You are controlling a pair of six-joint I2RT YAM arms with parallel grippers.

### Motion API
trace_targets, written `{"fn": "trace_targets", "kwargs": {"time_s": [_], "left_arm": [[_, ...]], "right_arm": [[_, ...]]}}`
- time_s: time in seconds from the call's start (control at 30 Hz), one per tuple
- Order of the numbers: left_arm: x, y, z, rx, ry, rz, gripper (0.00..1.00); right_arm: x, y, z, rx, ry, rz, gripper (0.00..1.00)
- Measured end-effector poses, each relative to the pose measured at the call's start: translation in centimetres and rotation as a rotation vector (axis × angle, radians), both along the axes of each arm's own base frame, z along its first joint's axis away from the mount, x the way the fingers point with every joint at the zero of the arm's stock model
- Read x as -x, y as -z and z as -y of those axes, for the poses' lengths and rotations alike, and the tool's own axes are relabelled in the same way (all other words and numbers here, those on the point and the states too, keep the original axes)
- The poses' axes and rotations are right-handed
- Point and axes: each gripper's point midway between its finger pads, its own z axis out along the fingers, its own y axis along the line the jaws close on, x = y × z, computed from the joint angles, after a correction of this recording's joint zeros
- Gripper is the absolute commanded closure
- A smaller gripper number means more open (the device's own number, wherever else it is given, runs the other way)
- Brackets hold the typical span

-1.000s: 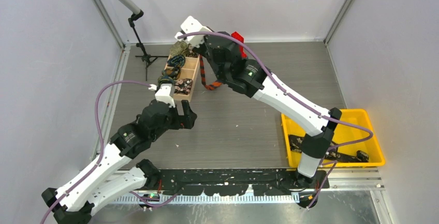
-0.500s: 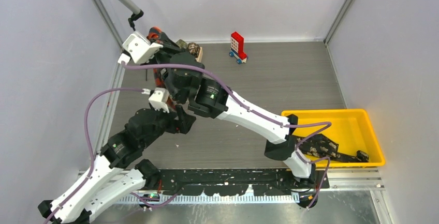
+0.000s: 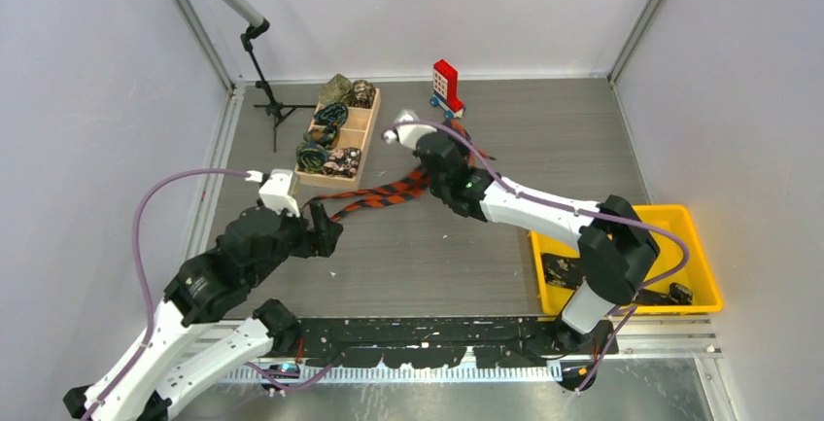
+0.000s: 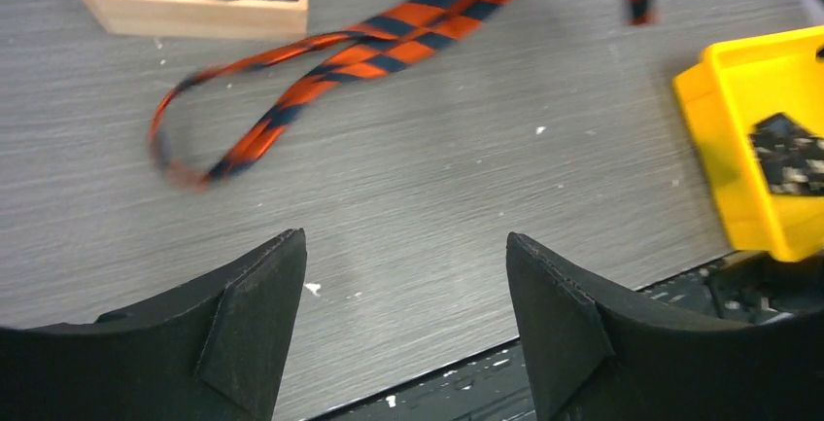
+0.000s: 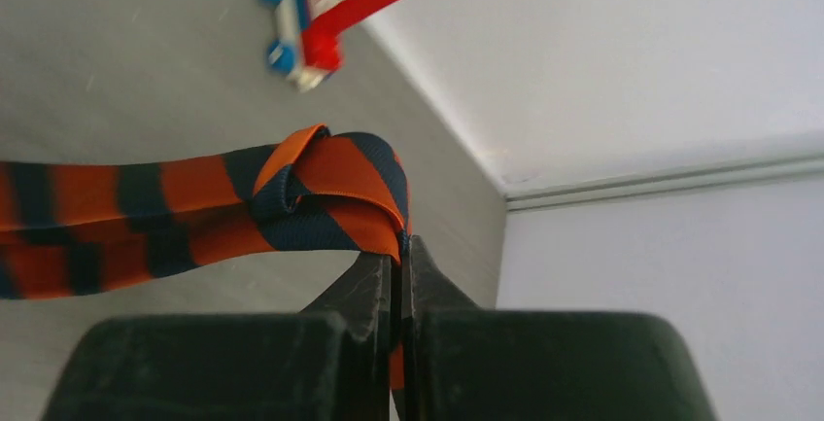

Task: Roll the ties
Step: Flatten out the tie at the center of the board.

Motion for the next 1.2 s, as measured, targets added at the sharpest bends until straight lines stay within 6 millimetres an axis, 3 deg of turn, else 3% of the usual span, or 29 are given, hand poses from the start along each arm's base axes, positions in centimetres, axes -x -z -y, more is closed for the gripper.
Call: {"fn": "trace_targets", "kwargs": {"time_s": [0.13,0.2,0.3,0.5,0.6,0.73,0.77,0.83,0.87,1.07,1.13,1.2], "left_arm": [[-0.9,2.4,-0.2,-0.070,-0.048,-0.061,0.25],[-1.3,3.1,-0.3,-0.098,-0.073,-0.081,0.26],[-1.8,3.8,-0.7,-0.127,-0.110,-0.095,0.27],[-2.0,5.7,-1.9,-0.158,-0.179,-0.109,0.30],[-1.9,5.9,-2.5,-0.152,-0.205,-0.096,0.32],[-1.7,5.5,-3.3,-0.131,-0.234,-0.063,0.34],[-1.7,5.2,-3.5,-0.120,-0.242,-0.050,0.34],[-1.6,4.9,-3.8,-0.105,-0.255,-0.033,0.34],[-1.6,4.8,-3.9,-0.100,-0.259,-0.030,0.34],[-1.3,5.0,-4.6,-0.112,-0.280,-0.034,0.34],[-1.2,5.0,-4.8,-0.112,-0.284,-0.032,0.34],[-1.1,4.8,-4.9,-0.103,-0.284,-0.025,0.34]], "right_arm": [[0.8,8.1,1.9,0.083,-0.041,-0.107,1.00],[0.8,9.7,2.0,0.076,-0.079,-0.117,1.00],[0.1,10.0,2.4,0.060,-0.114,-0.082,1.00],[-1.5,8.6,3.2,0.089,-0.184,0.043,1.00],[-1.6,9.2,3.5,0.156,-0.227,0.040,0.99],[-1.4,10.1,3.3,0.196,-0.264,0.021,0.74],[-1.2,10.3,3.0,0.199,-0.275,0.015,0.61],[-0.4,11.1,2.1,0.199,-0.300,0.004,0.25],[0.2,11.6,1.6,0.202,-0.319,-0.003,0.20],[5.5,16.5,-0.7,0.230,-0.437,-0.152,0.17],[6.9,16.4,-0.9,0.172,-0.456,-0.202,0.17],[7.7,14.4,-0.8,0.030,-0.442,-0.219,0.18]]}}
